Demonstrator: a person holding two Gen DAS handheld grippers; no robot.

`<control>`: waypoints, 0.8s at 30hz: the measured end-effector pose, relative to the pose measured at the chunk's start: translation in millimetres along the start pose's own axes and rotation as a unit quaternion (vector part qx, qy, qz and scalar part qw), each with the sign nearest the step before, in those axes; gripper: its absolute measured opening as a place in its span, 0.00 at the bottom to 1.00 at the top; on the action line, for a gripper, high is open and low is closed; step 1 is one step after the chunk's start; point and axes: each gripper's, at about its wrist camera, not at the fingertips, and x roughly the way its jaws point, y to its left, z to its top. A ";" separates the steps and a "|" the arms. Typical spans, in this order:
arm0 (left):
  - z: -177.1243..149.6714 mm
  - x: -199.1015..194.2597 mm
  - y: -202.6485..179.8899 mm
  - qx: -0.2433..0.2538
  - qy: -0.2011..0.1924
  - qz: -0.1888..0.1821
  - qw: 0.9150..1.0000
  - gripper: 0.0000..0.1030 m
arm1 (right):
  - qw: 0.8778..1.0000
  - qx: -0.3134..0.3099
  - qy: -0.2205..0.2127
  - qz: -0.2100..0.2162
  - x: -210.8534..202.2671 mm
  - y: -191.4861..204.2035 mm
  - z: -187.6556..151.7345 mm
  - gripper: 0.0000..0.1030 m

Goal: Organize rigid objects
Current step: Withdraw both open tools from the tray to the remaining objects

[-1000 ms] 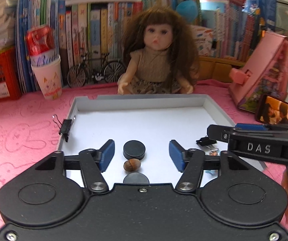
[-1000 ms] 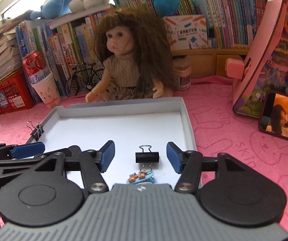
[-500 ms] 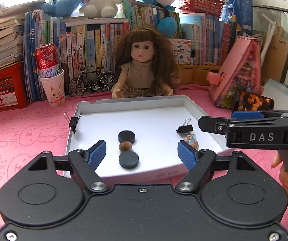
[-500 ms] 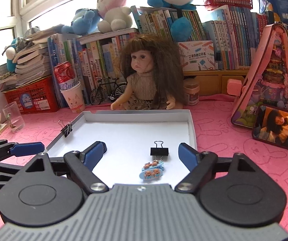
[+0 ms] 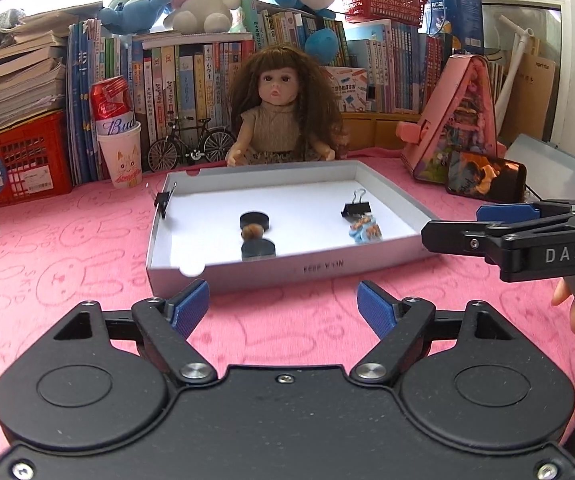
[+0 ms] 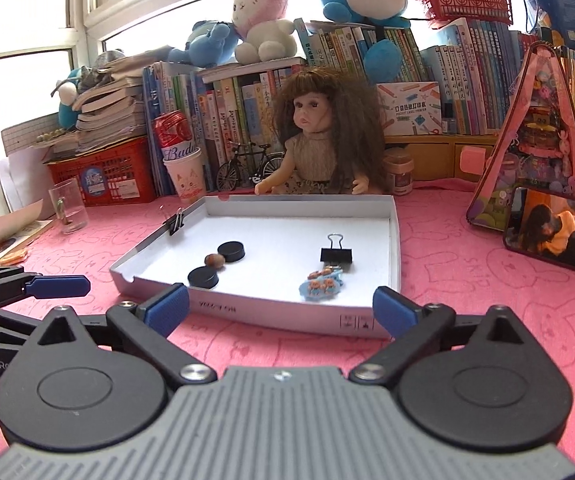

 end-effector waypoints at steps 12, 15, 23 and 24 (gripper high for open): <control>-37.5 -25.7 8.1 -0.015 0.011 0.003 1.000 0.78 | 0.999 -0.049 0.006 0.000 -26.6 9.5 -35.4 1.00; -45.0 -33.7 8.7 -0.015 0.011 0.002 1.000 0.78 | 0.999 -0.046 0.016 0.005 -30.2 7.2 -43.5 1.00; -61.0 -46.3 2.8 -0.017 0.020 -0.022 0.999 0.71 | 0.997 -0.058 0.039 0.011 -35.1 9.3 -61.9 1.00; -62.2 -46.6 1.2 -0.015 0.020 -0.025 0.999 0.71 | 0.997 -0.063 0.040 0.009 -35.5 10.4 -63.7 1.00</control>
